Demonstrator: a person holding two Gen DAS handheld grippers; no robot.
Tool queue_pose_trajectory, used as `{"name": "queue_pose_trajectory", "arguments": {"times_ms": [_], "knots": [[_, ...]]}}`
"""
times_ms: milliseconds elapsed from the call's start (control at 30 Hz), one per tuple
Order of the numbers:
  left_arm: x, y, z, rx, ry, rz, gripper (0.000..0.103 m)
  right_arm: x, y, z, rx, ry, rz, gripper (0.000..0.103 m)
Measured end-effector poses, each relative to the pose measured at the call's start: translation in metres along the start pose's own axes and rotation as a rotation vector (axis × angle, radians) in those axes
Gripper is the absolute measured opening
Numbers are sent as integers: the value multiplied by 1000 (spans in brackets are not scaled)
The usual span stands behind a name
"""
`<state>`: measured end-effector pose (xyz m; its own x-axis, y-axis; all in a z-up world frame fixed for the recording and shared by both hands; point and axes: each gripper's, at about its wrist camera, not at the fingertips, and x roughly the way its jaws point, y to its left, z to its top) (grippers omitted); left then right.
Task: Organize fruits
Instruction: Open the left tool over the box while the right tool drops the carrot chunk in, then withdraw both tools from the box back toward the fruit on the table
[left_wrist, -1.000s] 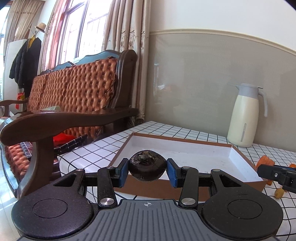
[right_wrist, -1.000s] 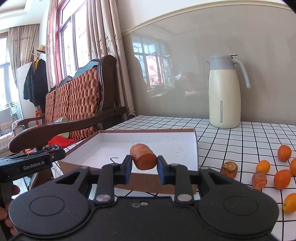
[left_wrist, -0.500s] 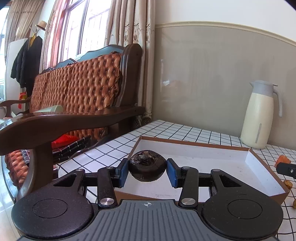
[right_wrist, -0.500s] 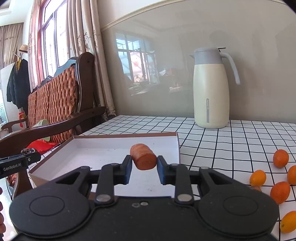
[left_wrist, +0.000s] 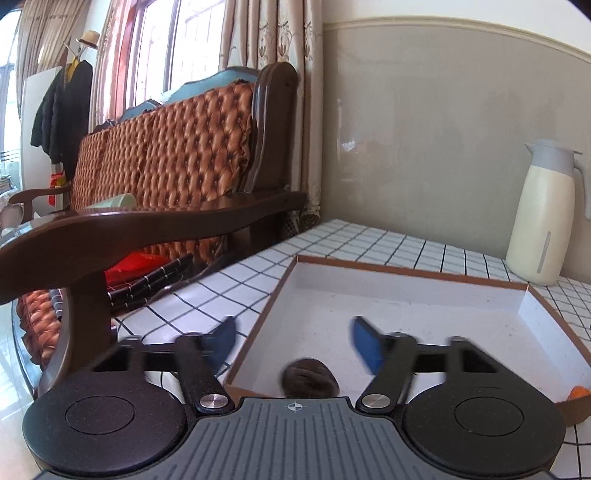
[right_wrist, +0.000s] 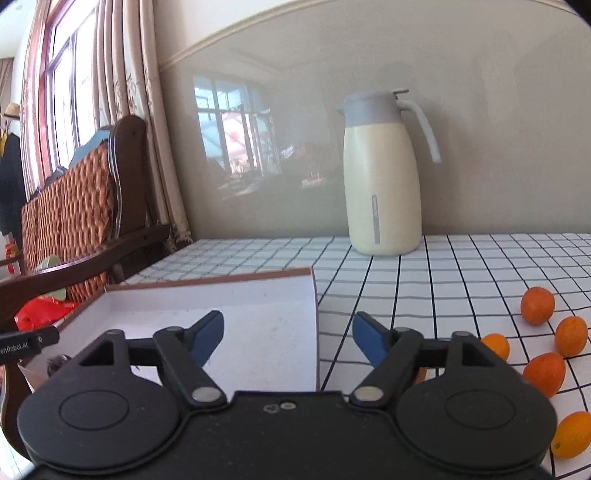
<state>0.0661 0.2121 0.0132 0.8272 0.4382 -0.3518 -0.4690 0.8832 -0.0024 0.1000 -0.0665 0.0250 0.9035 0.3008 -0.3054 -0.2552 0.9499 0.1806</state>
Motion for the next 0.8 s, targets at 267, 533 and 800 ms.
{"name": "queue_pose_trajectory", "arguments": {"times_ms": [267, 533, 800], "knots": [[-22, 2, 7, -16, -52, 12, 103, -9, -10, 8, 56, -57, 25, 97], [-32, -4, 5, -1, -59, 14, 103, -8, -14, 5, 98, -28, 21, 97], [-36, -12, 2, 11, -57, 8, 103, -16, -21, 2, 106, -19, 25, 97]]}}
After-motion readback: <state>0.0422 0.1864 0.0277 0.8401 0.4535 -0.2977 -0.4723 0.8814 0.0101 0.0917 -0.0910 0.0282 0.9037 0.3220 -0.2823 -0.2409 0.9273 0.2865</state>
